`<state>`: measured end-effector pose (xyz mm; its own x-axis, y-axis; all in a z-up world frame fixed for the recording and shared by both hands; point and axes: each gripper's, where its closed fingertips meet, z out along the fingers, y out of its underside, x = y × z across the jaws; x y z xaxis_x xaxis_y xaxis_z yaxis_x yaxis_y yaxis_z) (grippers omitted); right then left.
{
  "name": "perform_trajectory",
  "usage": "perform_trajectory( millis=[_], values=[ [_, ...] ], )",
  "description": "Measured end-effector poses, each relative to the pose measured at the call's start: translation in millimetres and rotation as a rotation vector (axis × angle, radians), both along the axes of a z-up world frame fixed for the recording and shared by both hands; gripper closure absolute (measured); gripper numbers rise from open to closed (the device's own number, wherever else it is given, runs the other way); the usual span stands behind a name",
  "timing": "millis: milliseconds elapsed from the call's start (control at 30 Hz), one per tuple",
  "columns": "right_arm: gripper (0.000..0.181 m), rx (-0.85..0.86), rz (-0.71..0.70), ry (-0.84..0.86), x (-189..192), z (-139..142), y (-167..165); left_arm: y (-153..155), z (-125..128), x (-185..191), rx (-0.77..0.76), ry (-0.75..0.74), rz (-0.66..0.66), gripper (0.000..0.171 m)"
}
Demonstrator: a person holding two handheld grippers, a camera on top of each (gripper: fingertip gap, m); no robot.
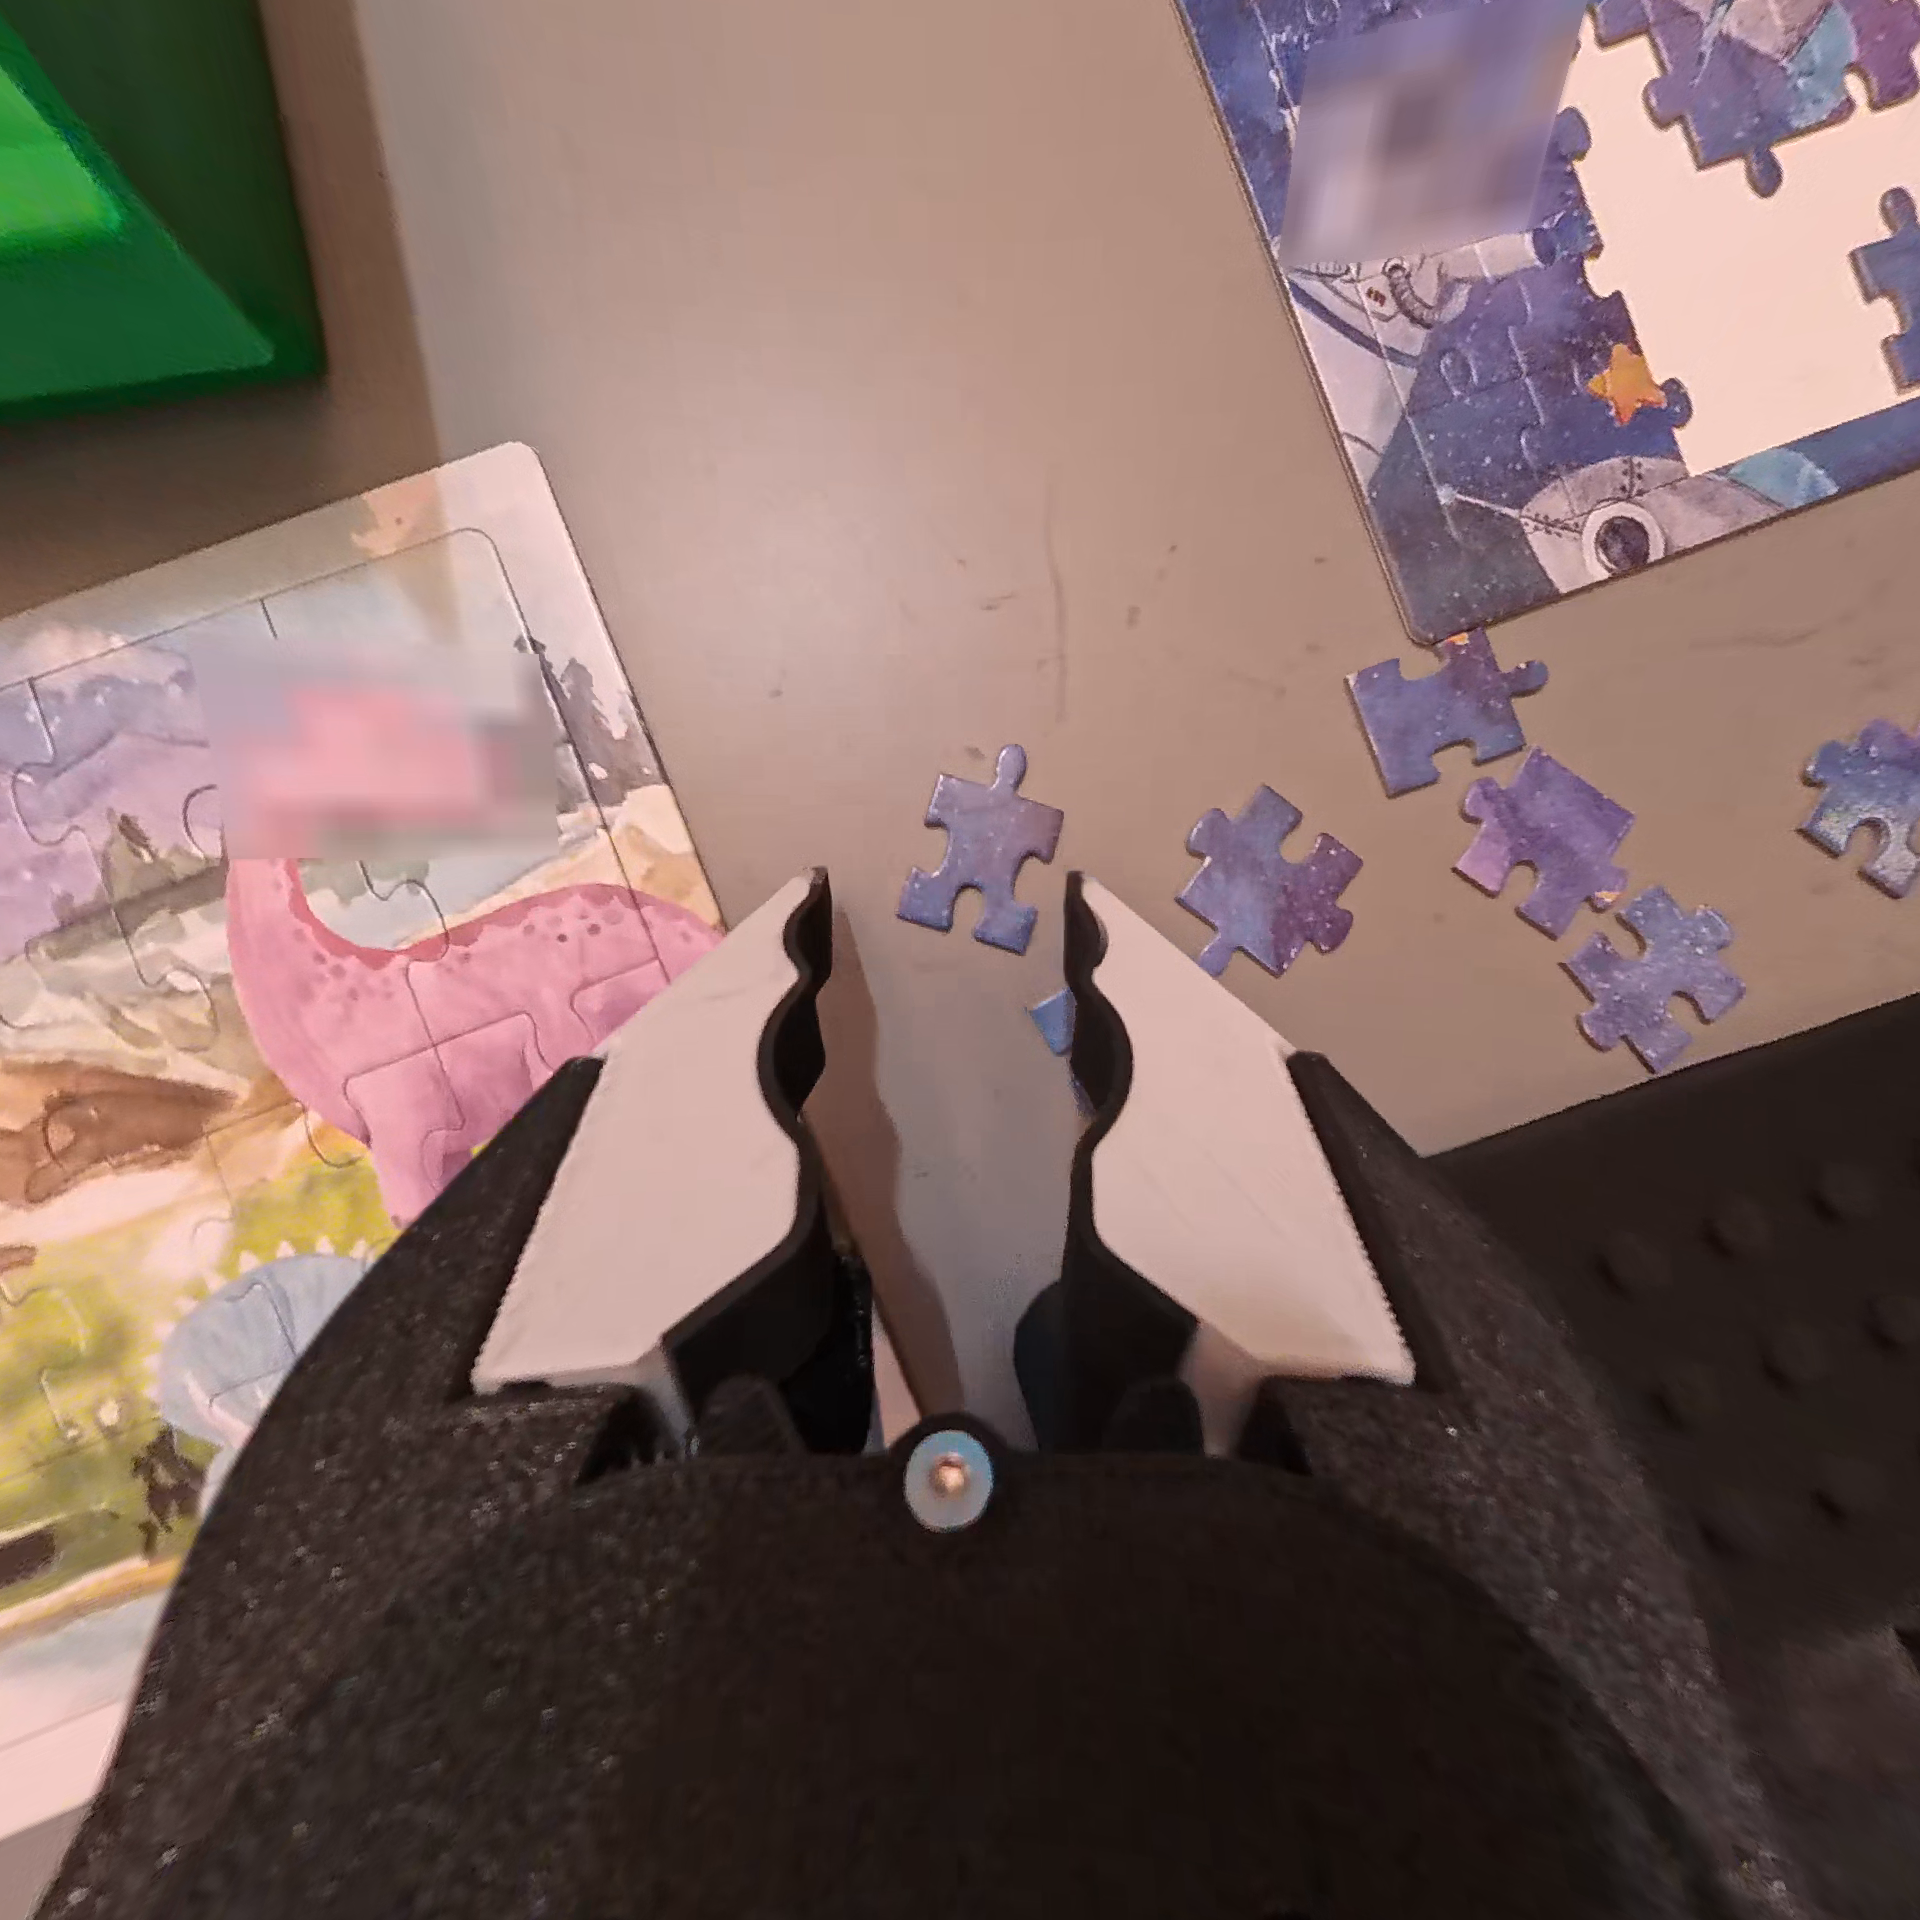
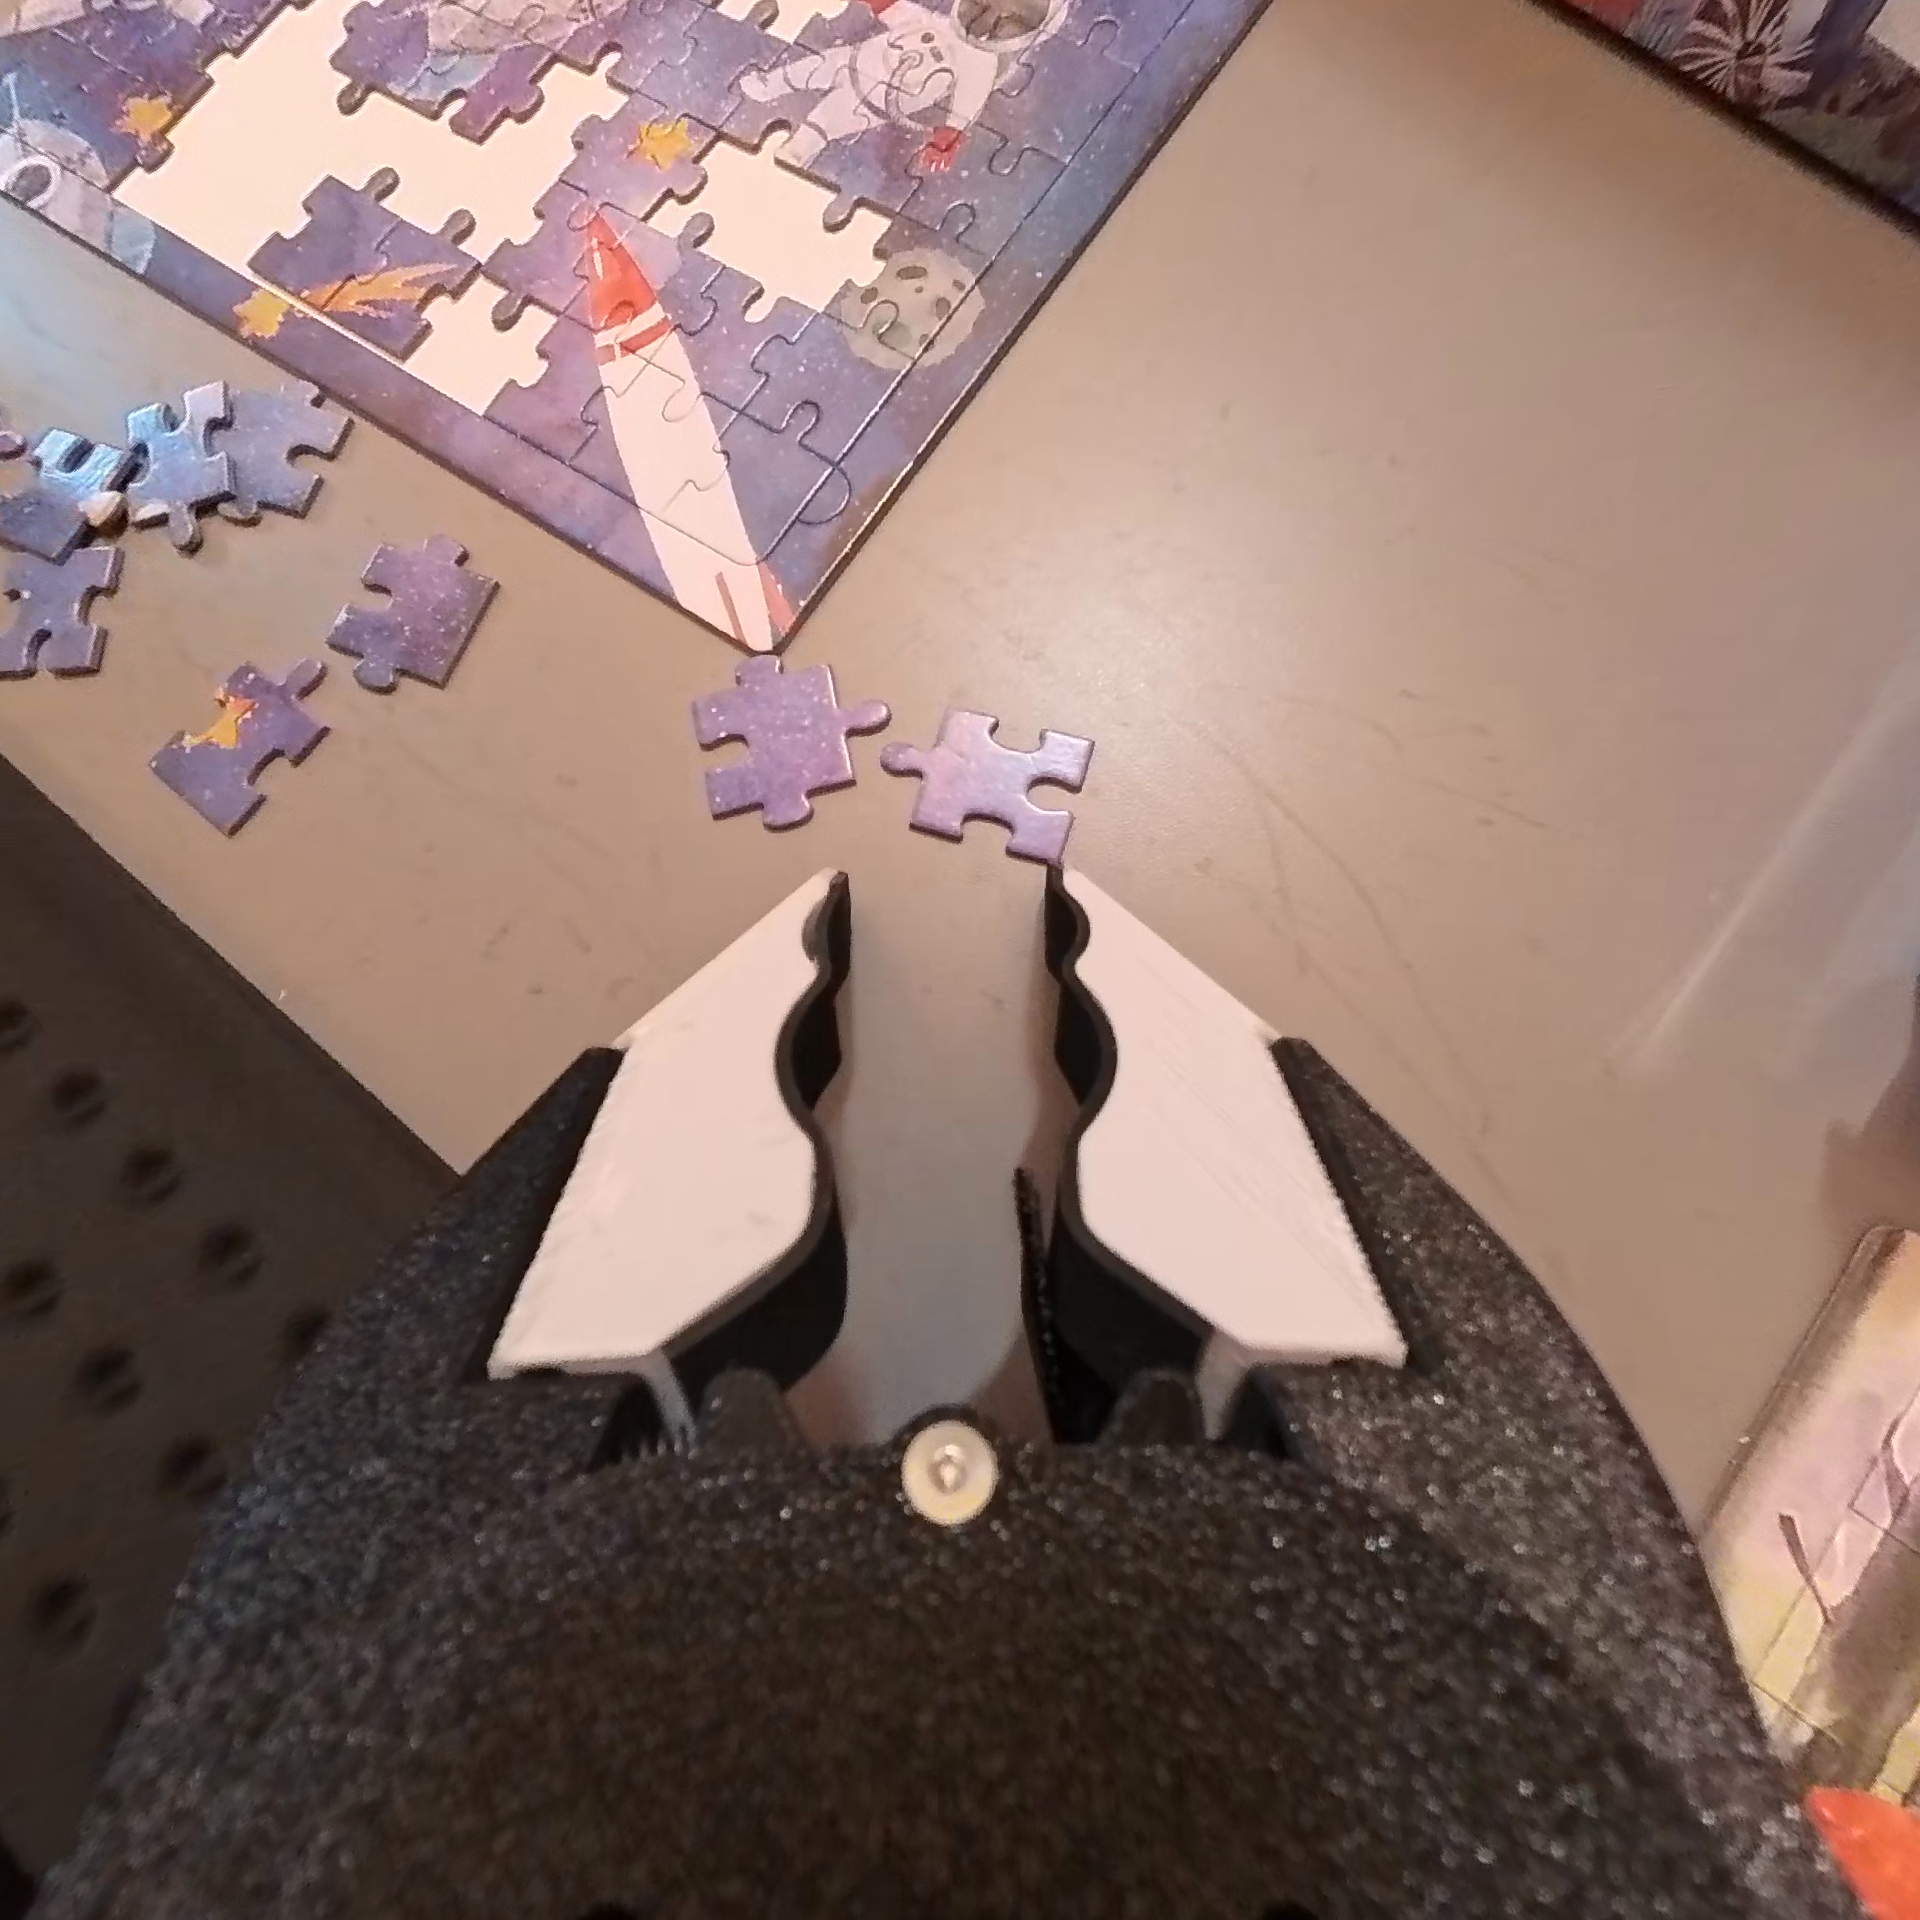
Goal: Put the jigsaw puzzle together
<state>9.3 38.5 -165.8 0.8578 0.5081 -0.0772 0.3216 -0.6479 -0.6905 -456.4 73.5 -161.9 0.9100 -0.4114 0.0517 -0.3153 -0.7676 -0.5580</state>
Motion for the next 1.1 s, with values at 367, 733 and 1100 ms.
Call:
perform_trajectory(
  millis=[367,733,1100],
  values=[
    [0.144,-0.016,0.003,0.007,-0.6,-1.7,-0.7,0.2,-9.5,9.8,0.048,0.025,-0.231,0.133],
    [0.144,-0.023,0.005,0.002,-0.8,-3.0,-1.0,1.4,-9.8,6.6,0.018,0.014,-0.26,0.144],
    [0.144,-0.017,0.008,0.003,-1.3,-2.0,-1.4,5.0,-1.2,20.9,0.061,0.049,-0.212,0.157]
  ],
)
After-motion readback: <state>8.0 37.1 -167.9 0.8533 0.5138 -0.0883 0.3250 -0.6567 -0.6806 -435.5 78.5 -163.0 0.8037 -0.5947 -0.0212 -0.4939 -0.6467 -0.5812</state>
